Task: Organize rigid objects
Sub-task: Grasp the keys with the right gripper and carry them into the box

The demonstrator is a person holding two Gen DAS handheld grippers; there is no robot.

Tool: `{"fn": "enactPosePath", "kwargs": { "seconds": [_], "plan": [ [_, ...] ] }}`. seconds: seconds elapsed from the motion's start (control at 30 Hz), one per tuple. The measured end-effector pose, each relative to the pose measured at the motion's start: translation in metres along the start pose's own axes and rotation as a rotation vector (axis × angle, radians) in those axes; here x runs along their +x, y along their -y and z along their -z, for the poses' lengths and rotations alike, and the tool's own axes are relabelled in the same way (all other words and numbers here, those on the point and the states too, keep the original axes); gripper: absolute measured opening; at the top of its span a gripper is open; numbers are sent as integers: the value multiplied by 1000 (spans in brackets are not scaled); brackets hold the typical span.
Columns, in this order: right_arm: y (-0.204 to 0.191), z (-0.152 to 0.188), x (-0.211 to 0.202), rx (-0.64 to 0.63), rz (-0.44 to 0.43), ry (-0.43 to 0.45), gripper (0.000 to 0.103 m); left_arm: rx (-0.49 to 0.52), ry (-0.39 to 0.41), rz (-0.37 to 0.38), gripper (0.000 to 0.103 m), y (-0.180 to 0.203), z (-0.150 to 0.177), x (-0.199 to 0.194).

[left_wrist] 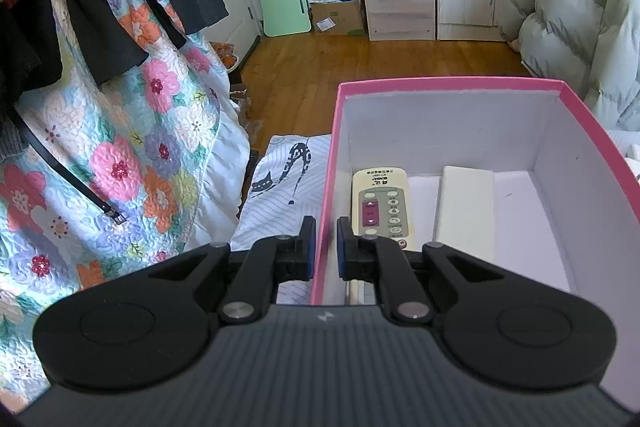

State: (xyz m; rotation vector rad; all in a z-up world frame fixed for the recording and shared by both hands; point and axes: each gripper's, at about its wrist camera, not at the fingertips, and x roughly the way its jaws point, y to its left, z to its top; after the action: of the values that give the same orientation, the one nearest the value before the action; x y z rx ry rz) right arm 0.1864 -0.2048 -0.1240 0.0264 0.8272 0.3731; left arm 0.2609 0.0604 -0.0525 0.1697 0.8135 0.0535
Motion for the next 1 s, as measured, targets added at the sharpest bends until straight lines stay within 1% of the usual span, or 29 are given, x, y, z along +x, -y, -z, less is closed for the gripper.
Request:
{"fn": "enactPosePath", "kwargs": {
  "seconds": [0.03, 0.07, 0.1, 0.13, 0.2, 0.43, 0.57, 0.63, 0.73, 0.8, 0.87, 0.93, 1.0],
  "plan": [
    [2, 1, 4, -9, 11, 20, 41, -4, 0, 2, 9, 0, 0, 0],
    [4, 0, 4, -7, -1, 37, 12, -5, -1, 2, 9, -1, 0, 0],
    [6, 0, 1, 15, -38, 37, 5, -1, 0, -1, 9, -1, 0, 0],
    [9, -1, -3, 44, -62, 44, 5, -1, 0, 0, 9, -1, 0, 0],
    [9, 0, -17, 69, -82, 83, 5, -11, 0, 7, 9, -1, 0, 1],
    [12, -7, -64, 140, -89, 191, 5, -11, 0, -5, 9, 2, 0, 1],
    [3, -23, -95, 105, -78, 284, 5, -13, 1, -3, 9, 1, 0, 1],
    [-5, -33, -110, 82, -87, 327, 5, -14, 1, -2, 9, 1, 0, 1],
    [-13, -56, -123, 65, -165, 333, 5, -12, 1, -1, 9, 0, 0, 1],
    [-18, -71, -126, 81, -231, 343, 5, -15, 0, 0, 9, 0, 1, 1],
    [-21, -84, -123, 111, -284, 329, 5, -19, 1, 4, 9, -1, 1, 0],
    [-28, -96, -114, 121, -314, 302, 5, -22, 1, 8, 9, -2, 1, -1],
    [-38, -105, -99, 115, -322, 265, 5, -21, 2, 9, 9, -4, 2, -1]
  ]
}}
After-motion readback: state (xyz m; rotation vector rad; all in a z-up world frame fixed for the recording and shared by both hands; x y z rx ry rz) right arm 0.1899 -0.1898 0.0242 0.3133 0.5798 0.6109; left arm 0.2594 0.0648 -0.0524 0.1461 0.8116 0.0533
